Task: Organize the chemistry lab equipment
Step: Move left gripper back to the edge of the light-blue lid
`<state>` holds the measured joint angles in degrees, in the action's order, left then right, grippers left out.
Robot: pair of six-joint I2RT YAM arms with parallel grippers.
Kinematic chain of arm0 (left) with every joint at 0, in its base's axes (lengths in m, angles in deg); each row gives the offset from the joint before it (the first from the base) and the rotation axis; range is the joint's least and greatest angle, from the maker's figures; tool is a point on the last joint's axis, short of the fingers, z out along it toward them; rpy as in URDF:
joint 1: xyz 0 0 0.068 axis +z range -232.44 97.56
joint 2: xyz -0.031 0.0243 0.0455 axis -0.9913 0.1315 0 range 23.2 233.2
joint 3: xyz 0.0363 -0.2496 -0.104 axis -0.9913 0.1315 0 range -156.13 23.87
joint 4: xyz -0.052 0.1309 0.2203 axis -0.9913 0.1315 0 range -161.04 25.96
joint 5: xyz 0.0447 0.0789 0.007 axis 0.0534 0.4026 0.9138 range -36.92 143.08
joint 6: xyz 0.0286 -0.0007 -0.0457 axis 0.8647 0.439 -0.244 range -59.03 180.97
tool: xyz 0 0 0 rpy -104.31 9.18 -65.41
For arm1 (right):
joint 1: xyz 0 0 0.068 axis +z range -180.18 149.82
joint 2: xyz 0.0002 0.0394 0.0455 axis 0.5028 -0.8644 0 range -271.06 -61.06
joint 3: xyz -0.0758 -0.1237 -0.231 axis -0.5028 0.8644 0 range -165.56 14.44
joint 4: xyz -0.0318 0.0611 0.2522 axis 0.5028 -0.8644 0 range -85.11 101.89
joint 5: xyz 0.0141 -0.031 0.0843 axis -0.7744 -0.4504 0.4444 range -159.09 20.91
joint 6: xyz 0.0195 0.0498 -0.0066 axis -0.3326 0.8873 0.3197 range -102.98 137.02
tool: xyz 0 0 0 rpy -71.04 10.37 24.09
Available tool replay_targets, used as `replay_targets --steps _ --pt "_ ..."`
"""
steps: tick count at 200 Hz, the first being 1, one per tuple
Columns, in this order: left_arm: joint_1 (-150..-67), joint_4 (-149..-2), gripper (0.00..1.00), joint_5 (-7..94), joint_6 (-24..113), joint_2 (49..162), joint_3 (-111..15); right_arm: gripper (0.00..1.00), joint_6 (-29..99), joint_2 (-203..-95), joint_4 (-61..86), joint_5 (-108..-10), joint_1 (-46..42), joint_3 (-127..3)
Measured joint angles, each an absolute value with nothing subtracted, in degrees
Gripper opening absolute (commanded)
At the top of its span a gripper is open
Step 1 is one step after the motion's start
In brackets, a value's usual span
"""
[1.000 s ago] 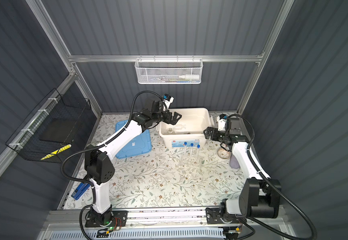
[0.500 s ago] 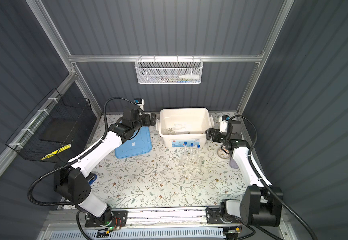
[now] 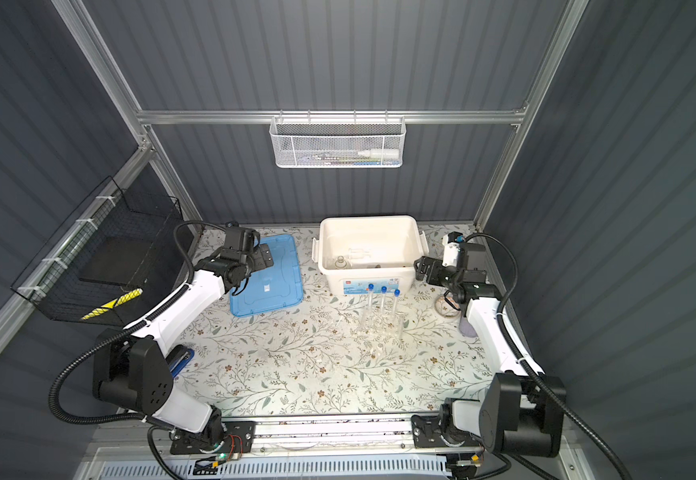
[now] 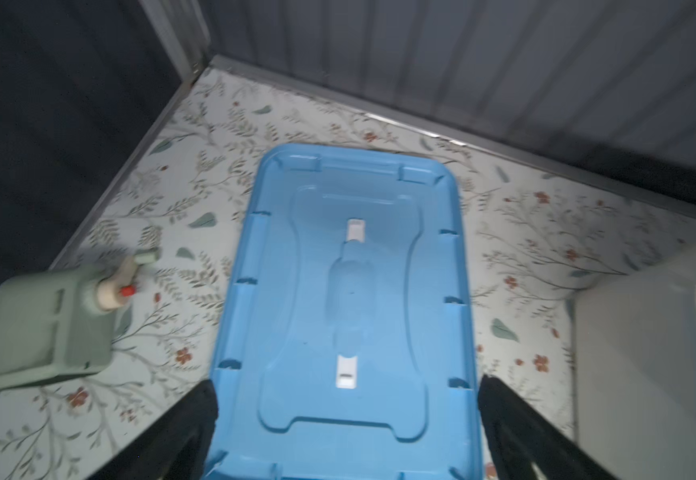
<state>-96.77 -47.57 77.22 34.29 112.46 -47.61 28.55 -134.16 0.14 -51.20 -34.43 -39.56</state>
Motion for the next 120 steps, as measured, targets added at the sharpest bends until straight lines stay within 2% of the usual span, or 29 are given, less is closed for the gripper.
replay_targets --steps 41,120 --pt "-90.7 -46.2 0.99 78.1 31.4 113.1 -44.5 0.99 28.6 -133.9 0.4 -51.2 -34.8 -39.2" --pt "-86.5 -46.1 0.79 75.5 31.1 123.6 -44.5 0.98 29.0 -133.9 0.3 -51.1 -35.4 -38.6"
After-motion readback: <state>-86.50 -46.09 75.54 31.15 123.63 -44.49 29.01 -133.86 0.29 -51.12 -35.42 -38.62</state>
